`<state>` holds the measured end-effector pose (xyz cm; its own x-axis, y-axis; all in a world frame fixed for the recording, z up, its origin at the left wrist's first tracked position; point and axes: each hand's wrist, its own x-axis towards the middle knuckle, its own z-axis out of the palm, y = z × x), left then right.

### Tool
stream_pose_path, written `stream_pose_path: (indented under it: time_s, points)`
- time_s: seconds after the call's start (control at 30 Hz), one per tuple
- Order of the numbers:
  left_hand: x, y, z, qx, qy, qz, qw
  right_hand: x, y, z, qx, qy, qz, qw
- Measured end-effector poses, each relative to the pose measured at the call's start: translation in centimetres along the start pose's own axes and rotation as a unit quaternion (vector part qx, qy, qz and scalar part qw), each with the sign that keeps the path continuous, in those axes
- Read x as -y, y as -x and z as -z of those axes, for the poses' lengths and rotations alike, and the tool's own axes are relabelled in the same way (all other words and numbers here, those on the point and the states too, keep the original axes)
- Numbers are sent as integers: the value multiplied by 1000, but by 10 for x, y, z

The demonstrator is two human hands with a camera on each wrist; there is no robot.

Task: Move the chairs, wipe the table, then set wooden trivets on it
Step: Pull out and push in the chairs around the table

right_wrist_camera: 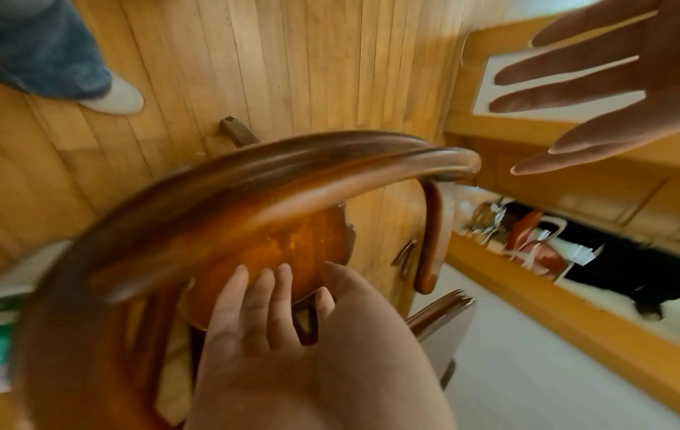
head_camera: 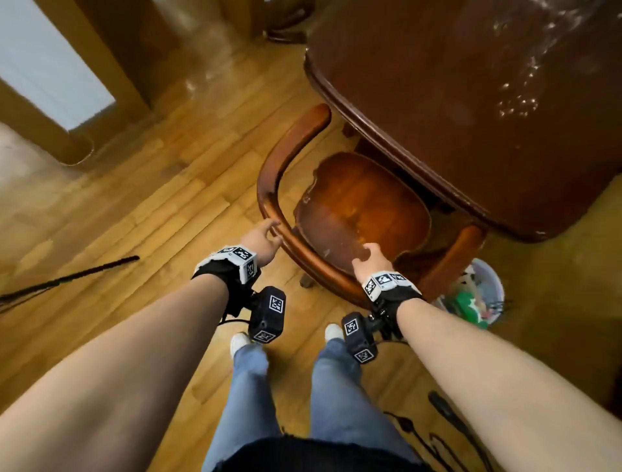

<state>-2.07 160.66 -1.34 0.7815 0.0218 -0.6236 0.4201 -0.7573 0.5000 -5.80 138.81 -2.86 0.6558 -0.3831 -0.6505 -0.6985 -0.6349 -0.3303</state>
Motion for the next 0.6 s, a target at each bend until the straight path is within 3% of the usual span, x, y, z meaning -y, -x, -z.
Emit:
stream_pose_path:
  time_s: [0.17,0.3,0.43,0.6]
  points:
    - [6,-29,11,86,-86,-42,992,-11,31,-38,-80,-48,-88,992]
    - [0,-50,3,118,-123,-77,982,-19,41,-53,-109,-114,-168,973]
    - [-1,-70,-13,113,-150,-65,980,-18,35,-71,-96,-214,-229,945]
    - [-7,-87,-13,65,-77,-75,992,8,16,-74,-149,-268,-258,916]
